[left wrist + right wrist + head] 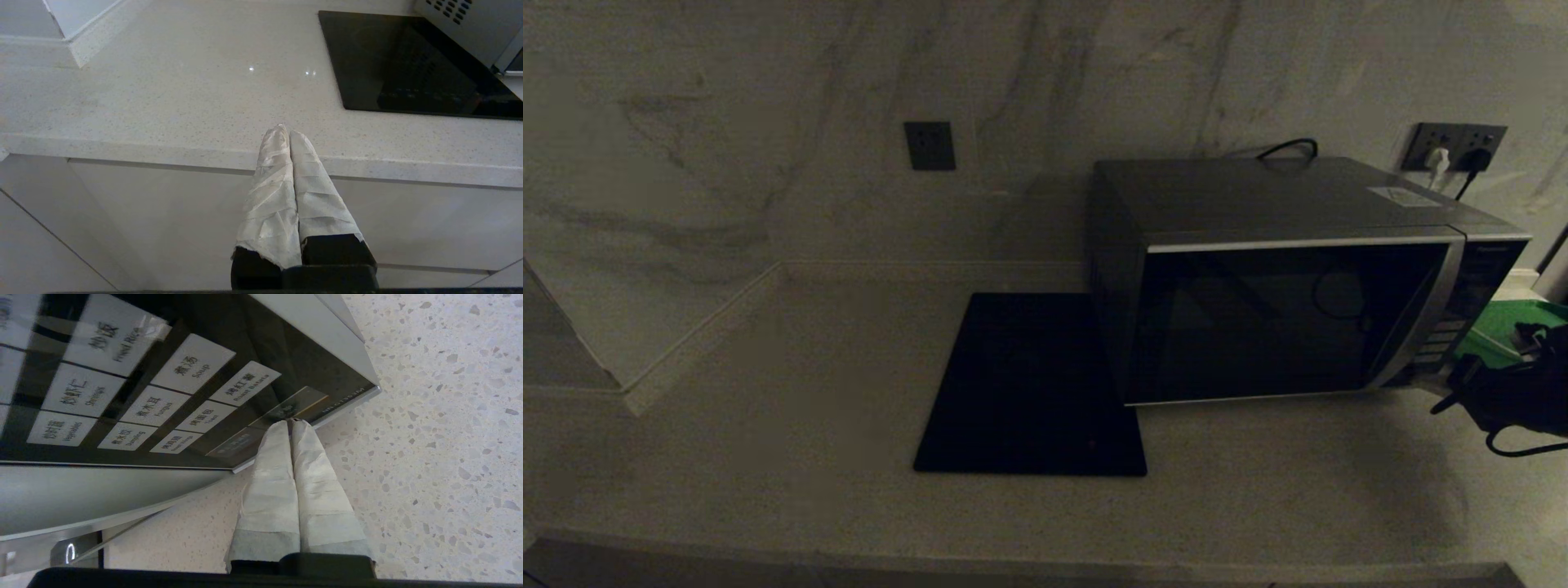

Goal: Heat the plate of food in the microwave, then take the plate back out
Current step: Open the microwave oven

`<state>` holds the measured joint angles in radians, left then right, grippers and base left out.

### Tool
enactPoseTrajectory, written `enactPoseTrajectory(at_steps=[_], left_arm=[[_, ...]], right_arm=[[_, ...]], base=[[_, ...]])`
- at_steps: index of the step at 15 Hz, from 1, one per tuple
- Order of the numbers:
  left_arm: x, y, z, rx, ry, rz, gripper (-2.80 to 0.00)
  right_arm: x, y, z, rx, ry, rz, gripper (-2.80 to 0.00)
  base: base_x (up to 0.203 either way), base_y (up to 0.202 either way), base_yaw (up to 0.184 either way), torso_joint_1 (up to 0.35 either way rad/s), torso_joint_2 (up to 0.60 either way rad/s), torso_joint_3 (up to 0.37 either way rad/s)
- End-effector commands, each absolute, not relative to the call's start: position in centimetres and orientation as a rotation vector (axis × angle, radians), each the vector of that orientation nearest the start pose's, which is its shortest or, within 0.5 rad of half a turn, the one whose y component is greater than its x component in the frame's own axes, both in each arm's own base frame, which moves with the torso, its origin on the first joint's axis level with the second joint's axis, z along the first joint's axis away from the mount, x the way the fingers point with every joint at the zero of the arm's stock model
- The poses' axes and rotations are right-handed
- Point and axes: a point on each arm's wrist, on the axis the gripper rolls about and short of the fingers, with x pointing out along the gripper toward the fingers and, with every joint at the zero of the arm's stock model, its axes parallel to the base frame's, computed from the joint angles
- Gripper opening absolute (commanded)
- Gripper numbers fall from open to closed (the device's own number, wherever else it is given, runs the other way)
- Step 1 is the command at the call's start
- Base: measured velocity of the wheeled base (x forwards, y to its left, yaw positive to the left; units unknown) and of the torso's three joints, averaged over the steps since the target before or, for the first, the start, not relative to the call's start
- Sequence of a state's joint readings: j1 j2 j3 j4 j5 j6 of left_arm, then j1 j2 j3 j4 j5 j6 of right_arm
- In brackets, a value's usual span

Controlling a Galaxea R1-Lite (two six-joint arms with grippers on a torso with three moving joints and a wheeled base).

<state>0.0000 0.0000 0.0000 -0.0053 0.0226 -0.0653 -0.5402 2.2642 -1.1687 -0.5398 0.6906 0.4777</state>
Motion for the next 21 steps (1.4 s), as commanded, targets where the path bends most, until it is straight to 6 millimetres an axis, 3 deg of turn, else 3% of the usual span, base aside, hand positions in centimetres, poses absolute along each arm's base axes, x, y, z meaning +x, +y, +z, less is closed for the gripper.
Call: enactPoseTrajectory(at_steps=[1,6,10,14,17,21], left_arm=[[-2.3,0.1,7.6,-0.066,-0.008,0.023,-2.80],[-2.3,0.1,7.6,-0.066,-0.008,0.023,-2.80],[-2.3,0.1,7.6,-0.066,-0.008,0.023,-2.80],[-2.3,0.1,7.6,-0.066,-0.008,0.023,-2.80],[-2.3,0.1,7.6,-0.066,-0.008,0.023,-2.80],[-2.3,0.1,7.6,-0.066,-0.008,0.023,-2.80]], right_arm=[[36.0,-20.6,7.3,0.779,0.456,0.034,-2.80],[30.1,-22.1,12.9,0.746,0.340,-0.056,-2.80],[26.1,-20.7,17.0,0.674,0.251,-0.229,-2.80],[20.5,-19.0,23.2,0.653,0.197,-0.441,-2.80],[15.7,-15.8,27.0,0.765,0.317,-0.477,-2.80],[11.6,-7.5,29.2,0.893,0.613,-0.274,-2.80]], base=[[0.000,0.000,0.000,0.000,0.00,0.000],[0.000,0.000,0.000,0.000,0.00,0.000],[0.000,0.000,0.000,0.000,0.00,0.000],[0.000,0.000,0.000,0.000,0.00,0.000],[0.000,0.000,0.000,0.000,0.00,0.000],[0.000,0.000,0.000,0.000,0.00,0.000]])
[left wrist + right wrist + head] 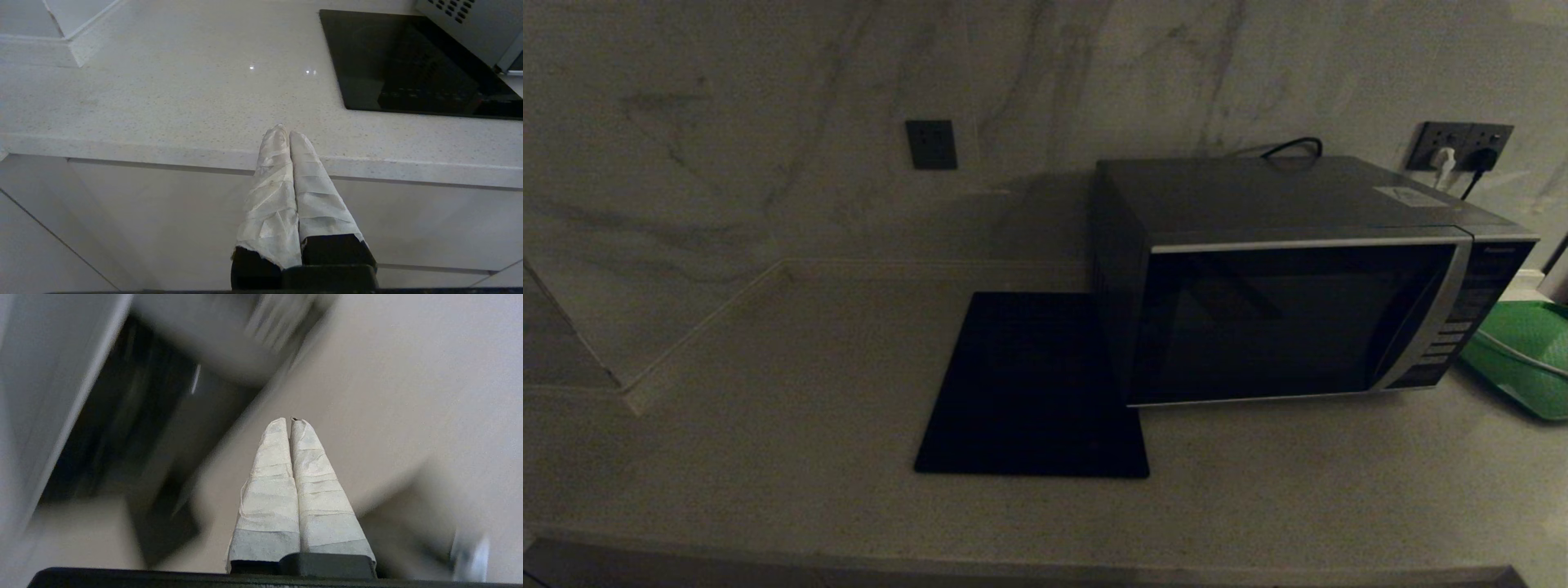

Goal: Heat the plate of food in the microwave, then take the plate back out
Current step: Open the microwave oven

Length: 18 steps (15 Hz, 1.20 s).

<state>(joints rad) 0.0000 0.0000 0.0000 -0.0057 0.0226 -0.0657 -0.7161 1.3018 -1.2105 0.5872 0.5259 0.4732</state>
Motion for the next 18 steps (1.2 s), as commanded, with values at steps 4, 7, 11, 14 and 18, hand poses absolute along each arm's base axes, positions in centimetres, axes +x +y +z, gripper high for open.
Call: enactPoseTrajectory(at_steps=[4,7,11,14,18], left_arm=[[-2.3,0.1,7.6,-0.066,-0.008,0.023,-2.80],[-2.3,0.1,7.6,-0.066,-0.008,0.023,-2.80],[-2.3,0.1,7.6,-0.066,-0.008,0.023,-2.80],[-2.3,0.1,7.6,-0.066,-0.008,0.023,-2.80],[-2.3,0.1,7.6,-0.066,-0.008,0.023,-2.80]], right_arm=[[4.3,-0.5,31.3,0.757,0.695,-0.055,-2.80],[-1.8,1.0,30.3,0.560,0.622,-0.055,-2.80],[-9.0,1.1,26.5,0.360,0.470,-0.055,-2.80],[-12.5,0.3,24.4,0.256,0.361,-0.036,-2.80],[-15.2,0.0,21.3,0.158,0.319,-0.059,-2.80]], base=[[0.000,0.000,0.000,0.000,0.00,0.000],[0.000,0.000,0.000,0.000,0.00,0.000],[0.000,0.000,0.000,0.000,0.00,0.000],[0.000,0.000,0.000,0.000,0.00,0.000],[0.000,0.000,0.000,0.000,0.00,0.000]])
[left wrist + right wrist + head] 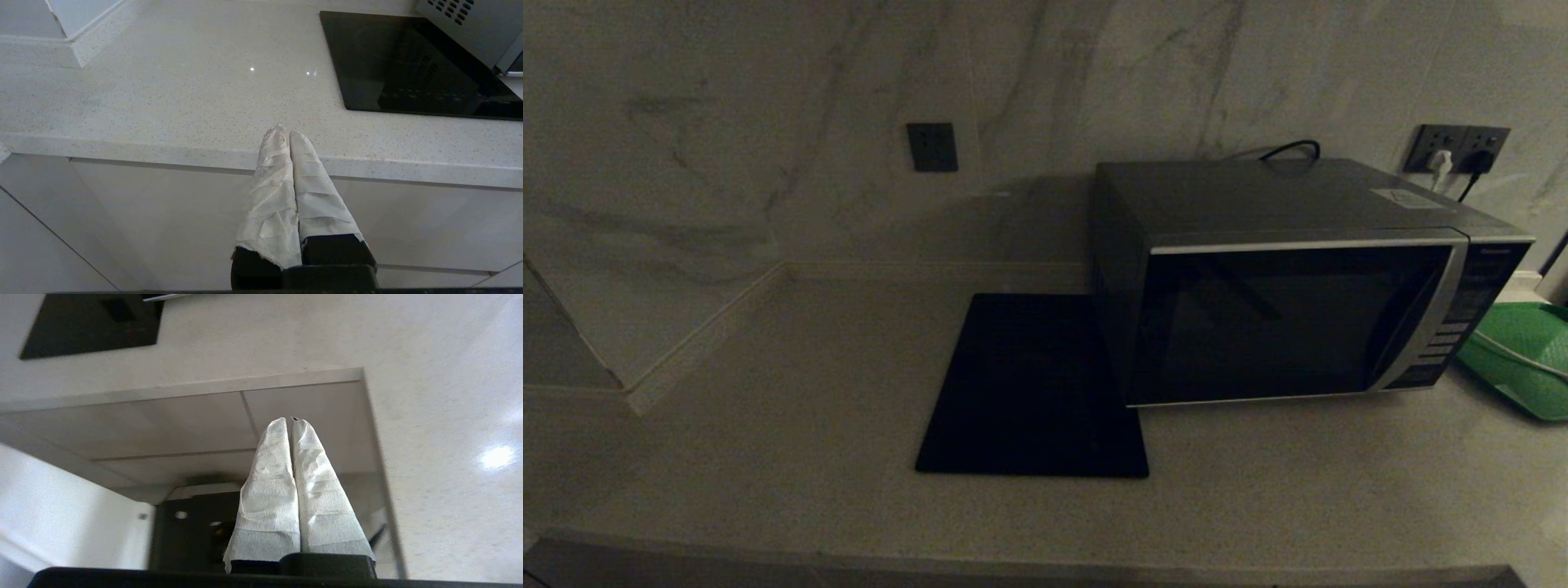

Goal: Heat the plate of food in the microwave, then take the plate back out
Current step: Open the microwave oven

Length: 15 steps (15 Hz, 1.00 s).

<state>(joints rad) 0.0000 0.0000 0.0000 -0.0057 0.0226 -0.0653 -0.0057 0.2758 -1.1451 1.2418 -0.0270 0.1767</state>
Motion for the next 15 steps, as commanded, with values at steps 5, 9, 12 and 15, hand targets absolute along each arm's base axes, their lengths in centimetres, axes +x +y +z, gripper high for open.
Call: enactPoseTrajectory(at_steps=[5,9,12,15], left_arm=[[-2.3,0.1,7.6,-0.066,-0.008,0.023,-2.80],[-2.3,0.1,7.6,-0.066,-0.008,0.023,-2.80],[-2.3,0.1,7.6,-0.066,-0.008,0.023,-2.80],[-2.3,0.1,7.6,-0.066,-0.008,0.023,-2.80]], right_arm=[[-16.0,-0.1,20.1,0.098,0.258,-0.109,-2.80],[-16.1,-0.3,17.5,0.086,0.195,-0.163,-2.80],[-15.1,-0.3,16.5,0.081,0.182,-0.190,-2.80],[-12.3,-0.4,15.8,0.078,0.152,-0.192,-2.80]], base=[[0.000,0.000,0.000,0.000,0.00,0.000],[0.000,0.000,0.000,0.000,0.00,0.000],[0.000,0.000,0.000,0.000,0.00,0.000],[0.000,0.000,0.000,0.000,0.00,0.000]])
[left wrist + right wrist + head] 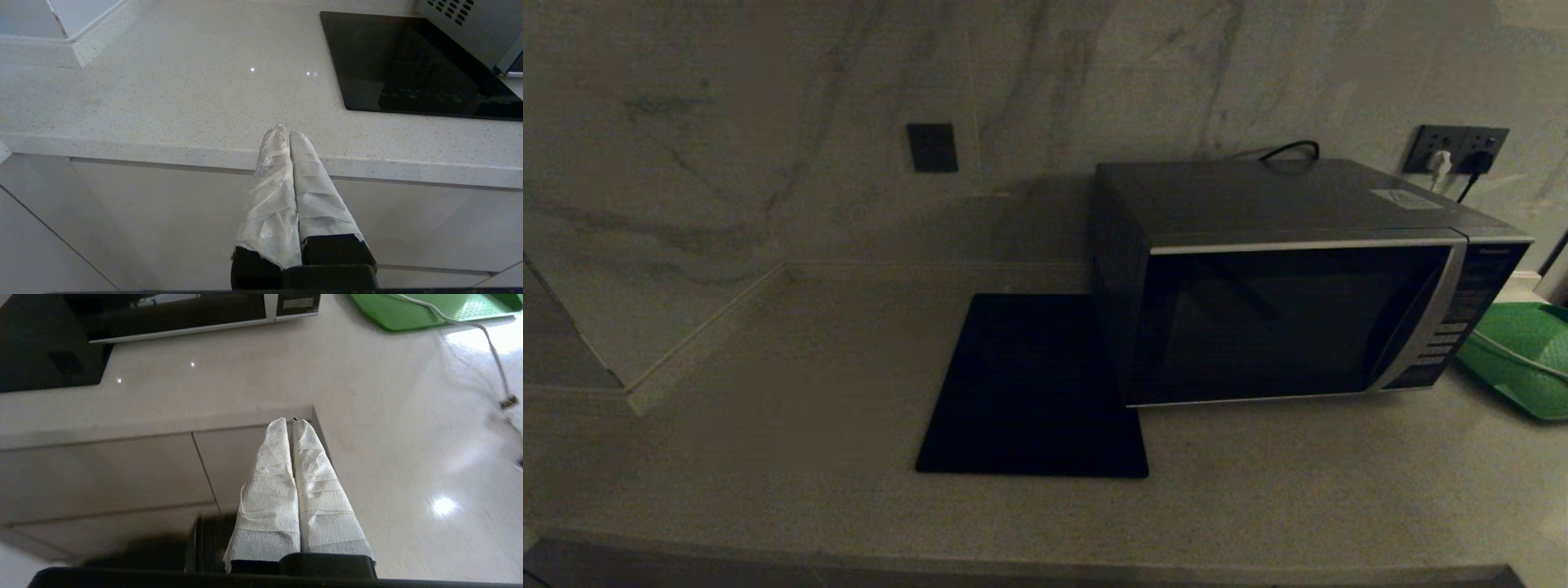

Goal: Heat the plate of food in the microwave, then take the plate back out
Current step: Open the microwave oven

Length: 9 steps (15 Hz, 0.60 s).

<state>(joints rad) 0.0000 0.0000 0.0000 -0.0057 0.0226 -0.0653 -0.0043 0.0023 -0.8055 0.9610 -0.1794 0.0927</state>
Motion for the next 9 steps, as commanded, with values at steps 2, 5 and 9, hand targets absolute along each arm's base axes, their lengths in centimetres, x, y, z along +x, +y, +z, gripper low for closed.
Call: enactPoseTrajectory(at_steps=[2,5,9], left_arm=[[-2.3,0.1,7.6,-0.066,-0.008,0.023,-2.80],[-2.3,0.1,7.6,-0.066,-0.008,0.023,-2.80],[-2.3,0.1,7.6,-0.066,-0.008,0.023,-2.80]], right_arm=[[-9.5,-0.4,14.7,0.056,0.113,-0.194,-2.80],[-5.8,-0.4,11.6,0.009,0.109,-0.196,-2.80],[-3.0,-0.4,8.5,-0.053,0.051,-0.184,-2.80]], base=[[0.000,0.000,0.000,0.000,0.00,0.000],[0.000,0.000,0.000,0.000,0.00,0.000],[0.000,0.000,0.000,0.000,0.00,0.000]])
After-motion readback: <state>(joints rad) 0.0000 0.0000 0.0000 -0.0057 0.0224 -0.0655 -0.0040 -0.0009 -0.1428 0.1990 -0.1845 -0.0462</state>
